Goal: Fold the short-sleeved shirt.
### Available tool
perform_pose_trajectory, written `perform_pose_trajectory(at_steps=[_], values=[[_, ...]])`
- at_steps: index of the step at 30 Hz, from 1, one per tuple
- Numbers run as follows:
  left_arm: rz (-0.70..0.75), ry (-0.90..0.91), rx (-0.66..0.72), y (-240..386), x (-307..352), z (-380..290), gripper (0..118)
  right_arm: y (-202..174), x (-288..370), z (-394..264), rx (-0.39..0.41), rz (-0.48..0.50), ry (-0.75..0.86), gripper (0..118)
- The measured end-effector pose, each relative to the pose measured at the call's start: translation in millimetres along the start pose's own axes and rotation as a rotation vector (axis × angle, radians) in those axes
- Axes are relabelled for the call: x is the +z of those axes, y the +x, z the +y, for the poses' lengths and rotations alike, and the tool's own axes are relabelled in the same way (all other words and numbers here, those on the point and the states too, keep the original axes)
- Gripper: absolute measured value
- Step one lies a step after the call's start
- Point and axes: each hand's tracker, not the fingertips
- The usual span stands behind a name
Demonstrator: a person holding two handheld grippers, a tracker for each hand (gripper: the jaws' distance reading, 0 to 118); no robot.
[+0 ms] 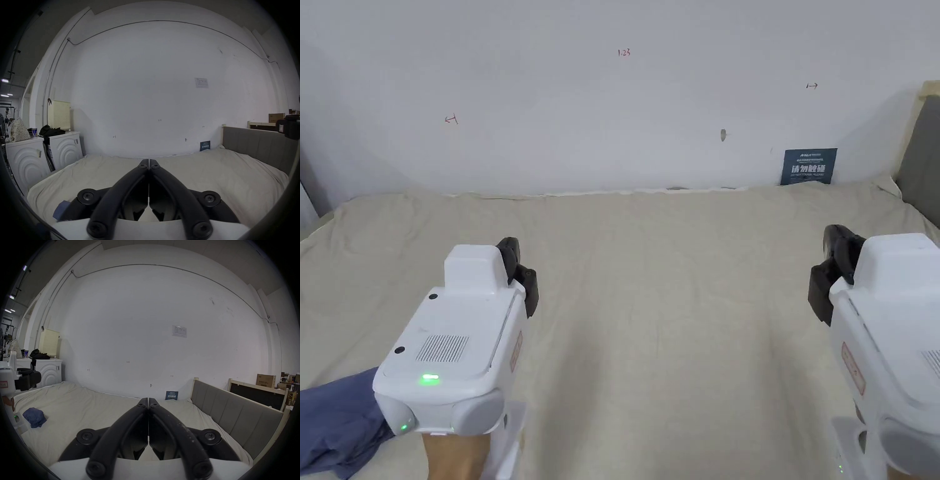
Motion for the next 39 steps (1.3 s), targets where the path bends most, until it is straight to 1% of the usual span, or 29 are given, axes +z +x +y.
perform_pose_trajectory(at_steps=[10, 39], values=[[-0.036, 0.009, 0.010, -0.6, 3.1, -3.7, 0, 1.9, 0.0, -1.9, -0.005, -0.004, -0.001, 2], [-0.033, 0.001, -0.002, -11.3, 9.8, -6.0, 0, -7.0, 5.0, 0.7, 0.000, 0.005, 0.000, 2]])
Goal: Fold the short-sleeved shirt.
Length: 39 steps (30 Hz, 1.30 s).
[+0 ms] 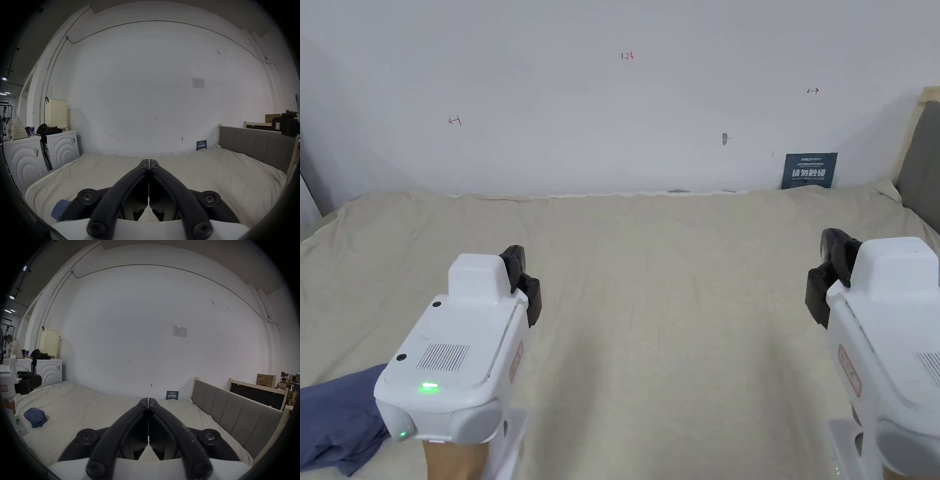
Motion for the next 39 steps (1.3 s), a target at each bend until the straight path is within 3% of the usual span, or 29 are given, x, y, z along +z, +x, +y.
perform_pose_trajectory(at_steps=[23, 26, 27, 28, 30, 32, 34, 39], values=[[-0.007, 0.014, 0.001, -2.1, 2.9, 2.3, 3, -4.1, 2.7, 4.5, 0.004, 0.001, 0.011, 2], [-0.008, 0.009, 0.002, -1.7, 3.5, 2.7, 14, -4.2, 3.0, 4.3, -0.001, 0.000, 0.009, 20], [-0.007, 0.012, 0.004, -1.9, 3.9, 2.6, 14, -4.2, 2.3, 4.4, 0.001, 0.004, 0.004, 20], [-0.008, 0.008, 0.005, -2.0, 3.4, 2.3, 33, -4.2, 1.5, 4.4, 0.001, 0.008, -0.001, 40], [-0.012, -0.004, 0.013, -2.6, 2.1, 2.9, 66, -4.9, 0.8, 3.8, 0.000, 0.006, 0.000, 67], [-0.003, -0.010, 0.019, -2.4, 0.0, 2.1, 114, -6.1, -0.6, 3.8, 0.000, -0.002, -0.007, 97], [0.002, 0.015, 0.027, -2.5, 1.6, 5.4, 118, -6.1, -0.3, 2.4, -0.003, -0.007, -0.003, 116], [0.010, 0.007, 0.018, -2.5, -1.8, 6.6, 118, -6.2, -0.9, 0.2, -0.014, -0.008, -0.006, 118]])
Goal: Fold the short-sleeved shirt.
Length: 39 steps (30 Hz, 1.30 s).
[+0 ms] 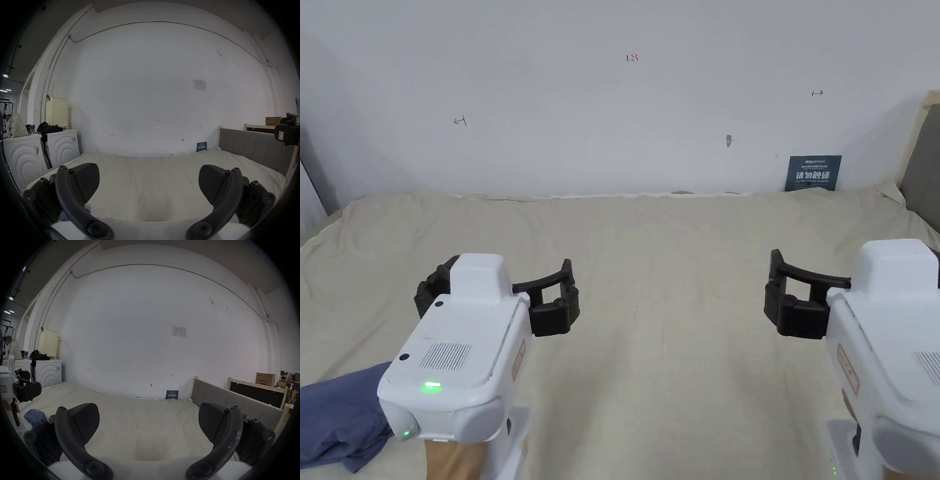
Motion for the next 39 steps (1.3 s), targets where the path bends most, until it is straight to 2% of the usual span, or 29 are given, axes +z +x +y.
perform_pose_trajectory(at_steps=[39], values=[[0.043, 0.016, -0.005, -4.4, 10.6, -6.0, 118, -3.4, 4.4, 3.9, -0.005, 0.004, 0.011, 118]])
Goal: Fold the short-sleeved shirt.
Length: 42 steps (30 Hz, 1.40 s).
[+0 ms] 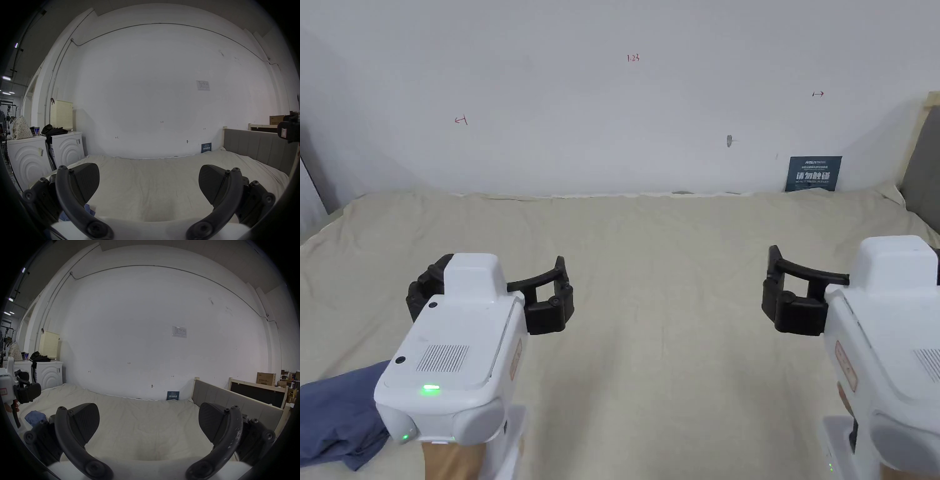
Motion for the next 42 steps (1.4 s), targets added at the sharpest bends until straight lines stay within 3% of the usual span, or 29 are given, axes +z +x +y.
perform_pose_trajectory(at_steps=[34, 38, 42], values=[[0.008, 0.010, 0.008, -2.7, 0.6, 1.8, 118, -1.6, -0.2, 0.6, -0.004, -0.031, -0.008, 118], [0.007, 0.011, 0.012, -3.3, 0.4, 2.5, 118, -2.8, -8.2, 3.6, -0.062, -0.088, -0.130, 118], [0.005, 0.013, 0.021, -4.2, 0.0, 2.9, 118, 0.9, -18.1, 7.9, -0.191, -0.147, -0.332, 118]])
